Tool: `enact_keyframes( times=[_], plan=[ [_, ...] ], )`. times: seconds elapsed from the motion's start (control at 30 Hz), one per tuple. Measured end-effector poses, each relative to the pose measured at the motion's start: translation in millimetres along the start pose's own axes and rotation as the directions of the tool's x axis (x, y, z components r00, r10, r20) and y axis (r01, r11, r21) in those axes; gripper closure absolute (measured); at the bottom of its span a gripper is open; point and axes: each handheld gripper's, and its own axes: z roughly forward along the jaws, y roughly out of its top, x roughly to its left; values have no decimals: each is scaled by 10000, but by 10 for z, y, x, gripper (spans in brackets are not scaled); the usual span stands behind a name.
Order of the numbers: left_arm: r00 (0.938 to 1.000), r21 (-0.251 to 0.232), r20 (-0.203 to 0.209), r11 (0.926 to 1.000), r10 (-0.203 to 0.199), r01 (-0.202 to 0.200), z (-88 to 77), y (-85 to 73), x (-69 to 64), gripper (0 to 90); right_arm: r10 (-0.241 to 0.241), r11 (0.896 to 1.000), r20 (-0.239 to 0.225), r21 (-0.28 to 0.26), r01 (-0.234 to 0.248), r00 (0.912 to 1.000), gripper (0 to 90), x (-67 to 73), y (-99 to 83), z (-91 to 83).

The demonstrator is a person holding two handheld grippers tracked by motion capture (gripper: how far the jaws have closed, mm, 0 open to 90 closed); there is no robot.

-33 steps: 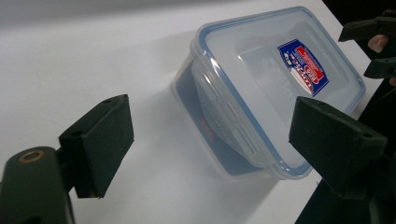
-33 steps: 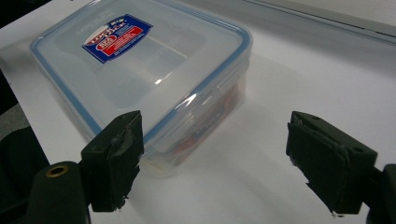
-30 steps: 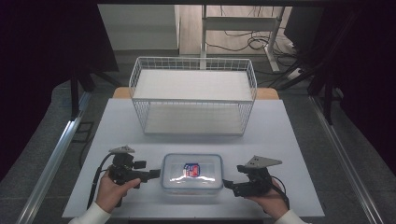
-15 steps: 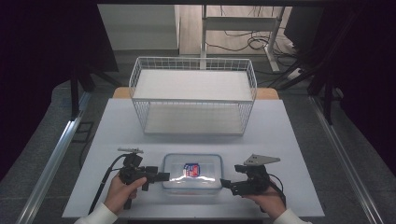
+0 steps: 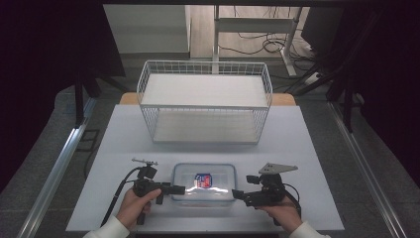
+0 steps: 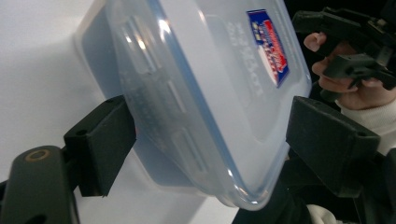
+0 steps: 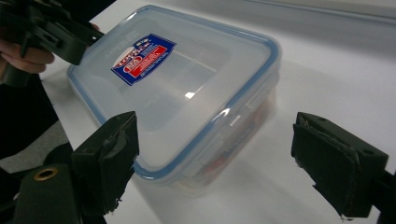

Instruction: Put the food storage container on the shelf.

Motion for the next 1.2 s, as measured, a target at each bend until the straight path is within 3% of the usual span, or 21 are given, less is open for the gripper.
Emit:
enact_keyframes(
  times=[0.13,0.27,0.37,0.47,0.57,0.7,0.87,0.9,1.0,1.03,1.13,1.2],
  plan=[
    [9999,-64,-109,10000,-70,69,-12,5,11,204,256,9995,-289,175,-251,9993,146,-1,14,80],
    [9997,-169,-246,9998,-66,62,-32,-2,5,264,1341,9906,-473,340,-1325,9898,138,-53,23,164],
    [9996,-217,-295,9998,-16,9,-42,-5,-3,286,2555,9657,-858,705,-2500,9630,142,-124,-4,251],
    [9996,-253,-280,9997,-72,65,-44,-5,-1,290,2897,9548,-953,980,-2806,9524,154,-142,-16,303],
    [9996,-273,-271,9996,-84,76,-45,-6,1,295,3380,9393,-1042,998,-3283,9354,191,-161,-20,328],
    [9996,-289,-263,9995,-113,105,-45,-7,2,298,3585,9318,-1391,1126,-3449,9231,240,-154,-22,360],
    [9995,-296,-311,9995,-91,82,-43,-8,-7,296,3985,9156,-1437,1195,-3838,9059,294,-173,-22,348],
    [9995,-299,-313,9995,-82,73,-44,-8,-6,296,4241,9040,-1452,1270,-4082,8939,315,-178,-23,334],
    [9995,-302,-317,9995,-73,64,-45,-10,-10,297,4499,8922,-1548,1227,-4347,8796,354,-191,-41,311],
    [9994,-310,-330,9995,-57,47,-48,-13,-14,299,4656,8841,-1562,1266,-4498,8711,366,-196,-46,301],
    [9994,-343,-359,9994,-12,-1,-58,-21,-29,308,4767,8784,-1600,1255,-4612,8644,385,-196,-49,286],
    [9994,-365,-347,9993,-7,-5,-65,-22,-31,317,4771,8783,-1594,1217,-4624,8643,395,-192,-50,276]
  ],
)
